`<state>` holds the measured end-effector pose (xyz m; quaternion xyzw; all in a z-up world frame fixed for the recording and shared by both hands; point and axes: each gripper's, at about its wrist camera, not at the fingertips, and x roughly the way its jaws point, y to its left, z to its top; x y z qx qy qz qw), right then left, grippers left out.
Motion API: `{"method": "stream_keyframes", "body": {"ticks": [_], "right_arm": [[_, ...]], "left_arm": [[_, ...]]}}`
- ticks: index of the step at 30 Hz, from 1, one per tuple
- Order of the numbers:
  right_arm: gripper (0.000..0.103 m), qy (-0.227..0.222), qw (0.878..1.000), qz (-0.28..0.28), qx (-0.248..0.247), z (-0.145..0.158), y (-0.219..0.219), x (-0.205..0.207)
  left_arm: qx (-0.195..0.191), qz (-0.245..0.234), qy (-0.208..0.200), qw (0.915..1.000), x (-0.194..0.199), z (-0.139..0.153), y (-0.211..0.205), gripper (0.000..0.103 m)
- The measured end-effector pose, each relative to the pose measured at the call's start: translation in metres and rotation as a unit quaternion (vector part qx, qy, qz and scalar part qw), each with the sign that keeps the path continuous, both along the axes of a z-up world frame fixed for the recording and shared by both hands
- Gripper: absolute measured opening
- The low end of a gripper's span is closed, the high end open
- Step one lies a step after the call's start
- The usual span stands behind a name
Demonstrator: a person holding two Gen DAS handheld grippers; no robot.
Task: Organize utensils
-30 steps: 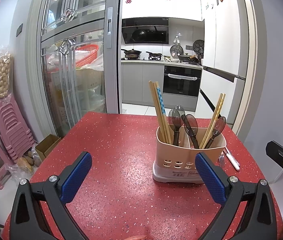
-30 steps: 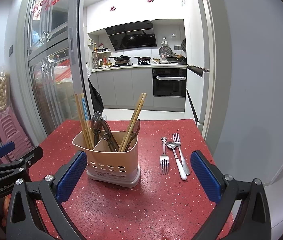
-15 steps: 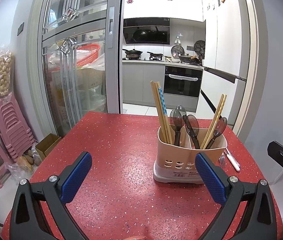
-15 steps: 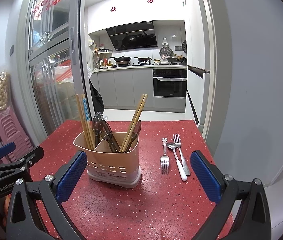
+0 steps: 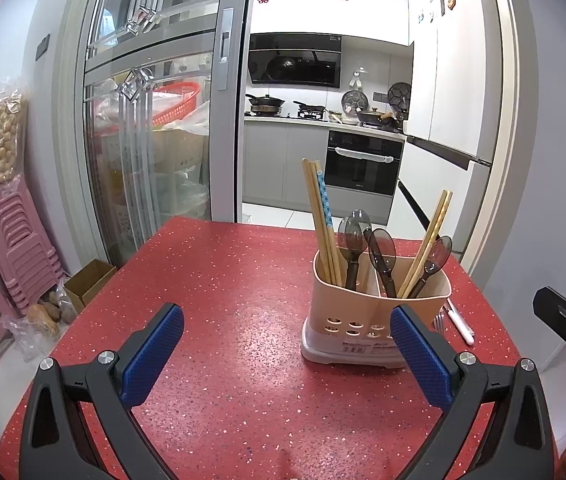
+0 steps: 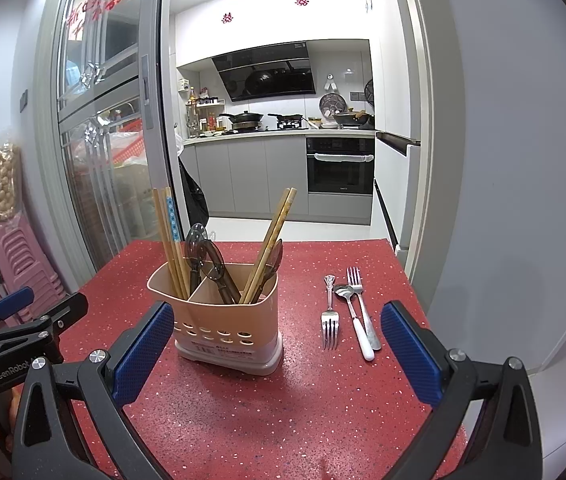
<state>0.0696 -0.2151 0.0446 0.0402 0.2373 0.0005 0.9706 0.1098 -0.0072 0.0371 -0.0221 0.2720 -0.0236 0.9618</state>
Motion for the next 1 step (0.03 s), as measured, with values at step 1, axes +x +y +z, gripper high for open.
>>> {"method": "stream_keyframes", "body": {"ticks": [1], "right_arm": [[0.103,0.0,1.0,0.0,0.0,0.0,0.0001,-0.0001]], "left_arm": [[0.002,0.0,0.001,1.0,-0.0001,-0.0001,0.0,0.103]]}}
